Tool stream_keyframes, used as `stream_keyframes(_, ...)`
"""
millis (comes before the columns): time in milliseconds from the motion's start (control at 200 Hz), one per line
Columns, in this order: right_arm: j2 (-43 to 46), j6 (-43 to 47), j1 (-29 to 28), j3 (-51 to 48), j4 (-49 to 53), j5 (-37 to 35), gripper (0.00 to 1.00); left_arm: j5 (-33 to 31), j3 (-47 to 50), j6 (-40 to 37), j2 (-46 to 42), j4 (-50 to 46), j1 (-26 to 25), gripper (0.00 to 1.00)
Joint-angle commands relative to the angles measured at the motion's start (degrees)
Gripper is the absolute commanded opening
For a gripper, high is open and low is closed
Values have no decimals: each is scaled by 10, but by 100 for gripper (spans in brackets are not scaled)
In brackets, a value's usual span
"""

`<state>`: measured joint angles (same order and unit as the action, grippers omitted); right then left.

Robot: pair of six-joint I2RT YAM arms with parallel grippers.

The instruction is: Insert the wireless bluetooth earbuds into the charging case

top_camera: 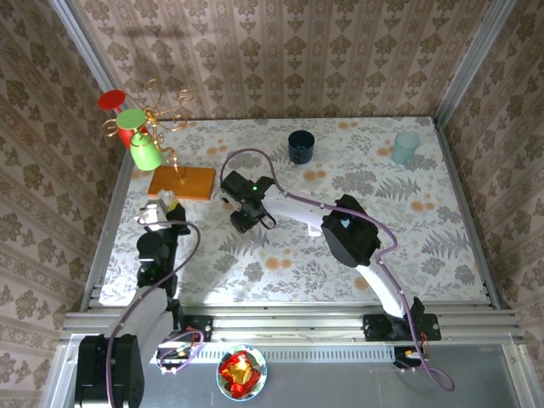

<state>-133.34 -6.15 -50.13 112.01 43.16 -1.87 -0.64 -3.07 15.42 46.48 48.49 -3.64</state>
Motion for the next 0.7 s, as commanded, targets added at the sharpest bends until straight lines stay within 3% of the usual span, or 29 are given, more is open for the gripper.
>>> stream_keyframes(0, -33, 8, 2, 41, 72, 3, 44, 0, 8, -5, -7, -2, 4, 0)
stream_keyframes(435, -61, 13, 3, 72, 92, -26, 27, 4, 10, -5, -9, 0, 4, 0)
stream_keyframes(695, -45, 10, 3, 56, 85, -21, 25, 13, 10, -7, -9, 1, 4, 0)
